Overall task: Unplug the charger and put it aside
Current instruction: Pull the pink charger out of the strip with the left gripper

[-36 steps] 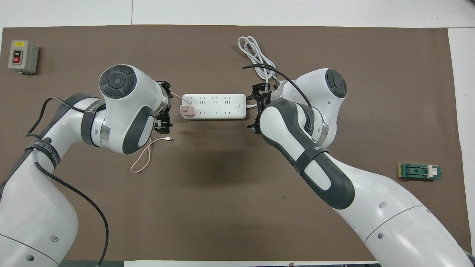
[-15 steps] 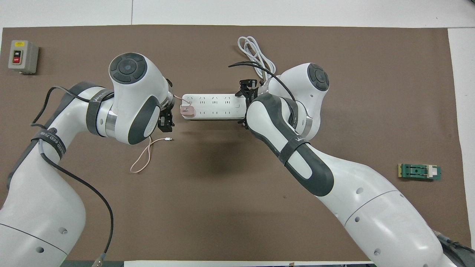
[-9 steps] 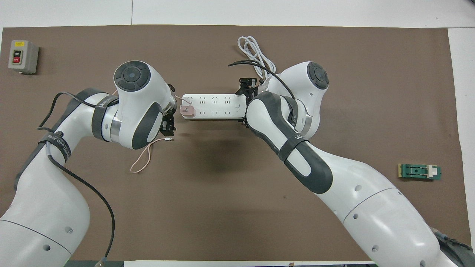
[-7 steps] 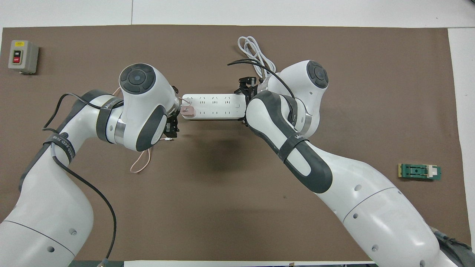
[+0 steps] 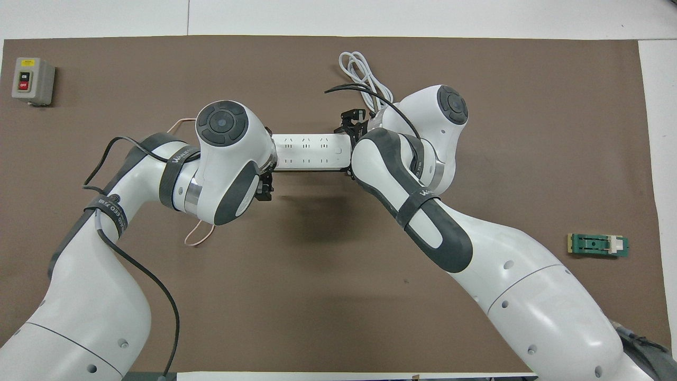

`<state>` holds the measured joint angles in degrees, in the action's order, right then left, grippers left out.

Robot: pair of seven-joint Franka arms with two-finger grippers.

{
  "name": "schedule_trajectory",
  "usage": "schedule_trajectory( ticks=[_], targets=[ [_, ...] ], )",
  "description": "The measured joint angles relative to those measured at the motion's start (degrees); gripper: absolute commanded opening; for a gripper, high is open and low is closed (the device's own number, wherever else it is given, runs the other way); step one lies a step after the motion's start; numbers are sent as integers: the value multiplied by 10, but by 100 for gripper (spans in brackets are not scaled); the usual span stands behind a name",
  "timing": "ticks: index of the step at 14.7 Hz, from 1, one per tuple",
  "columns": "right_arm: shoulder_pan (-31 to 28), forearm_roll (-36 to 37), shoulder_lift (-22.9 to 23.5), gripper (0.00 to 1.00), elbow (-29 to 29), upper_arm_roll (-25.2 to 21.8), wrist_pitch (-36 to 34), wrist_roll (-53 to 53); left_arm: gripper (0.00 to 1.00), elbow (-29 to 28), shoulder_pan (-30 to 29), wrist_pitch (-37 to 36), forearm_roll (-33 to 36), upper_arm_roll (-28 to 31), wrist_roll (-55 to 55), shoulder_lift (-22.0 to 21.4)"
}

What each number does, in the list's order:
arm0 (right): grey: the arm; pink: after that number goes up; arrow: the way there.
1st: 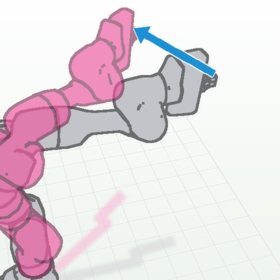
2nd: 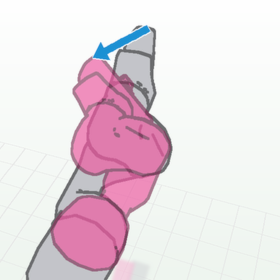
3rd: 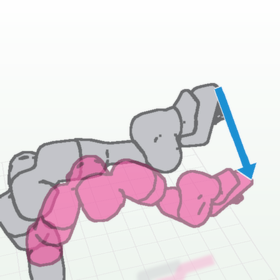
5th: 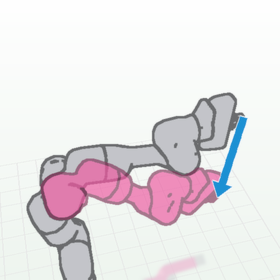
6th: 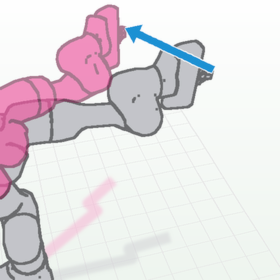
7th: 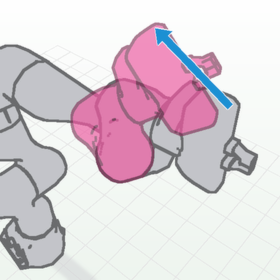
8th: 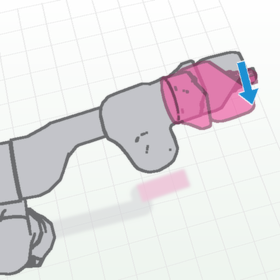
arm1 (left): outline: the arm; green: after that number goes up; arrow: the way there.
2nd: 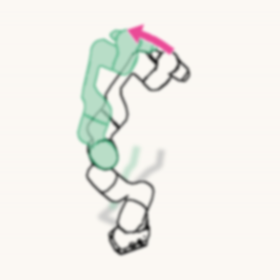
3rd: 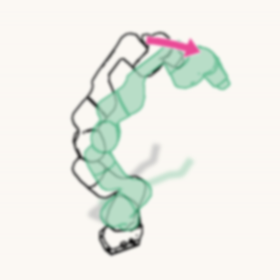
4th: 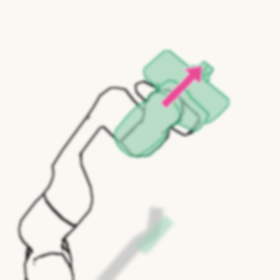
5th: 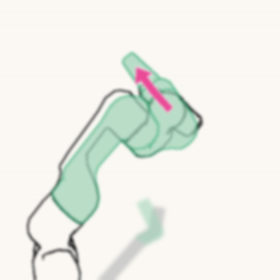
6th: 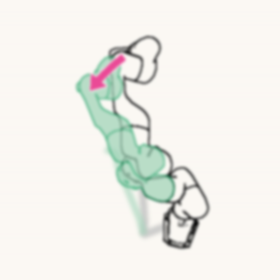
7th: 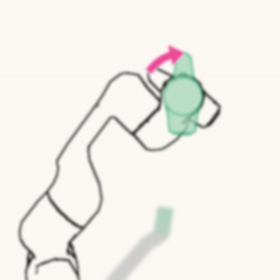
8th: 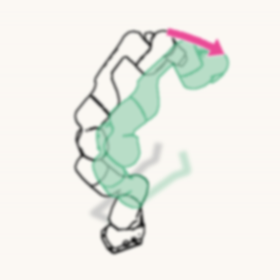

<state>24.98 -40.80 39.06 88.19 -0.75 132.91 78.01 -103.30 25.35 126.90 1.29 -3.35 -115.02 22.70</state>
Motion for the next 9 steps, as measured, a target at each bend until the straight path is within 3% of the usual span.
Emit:
schedule_trajectory(
  ticks=[1,3,9],
  targets=[
    [0,0,3,79,-1,0,0,-1,100,0,1,7,0,0,-2,0],
    [-1,-1,4,1,-1,-1,-1,-1,100,1,2,14,0,0,-4,0],
    [-2,-2,4,0,-1,0,-2,-1,97,2,2,16,-1,4,-5,0]
  ],
)
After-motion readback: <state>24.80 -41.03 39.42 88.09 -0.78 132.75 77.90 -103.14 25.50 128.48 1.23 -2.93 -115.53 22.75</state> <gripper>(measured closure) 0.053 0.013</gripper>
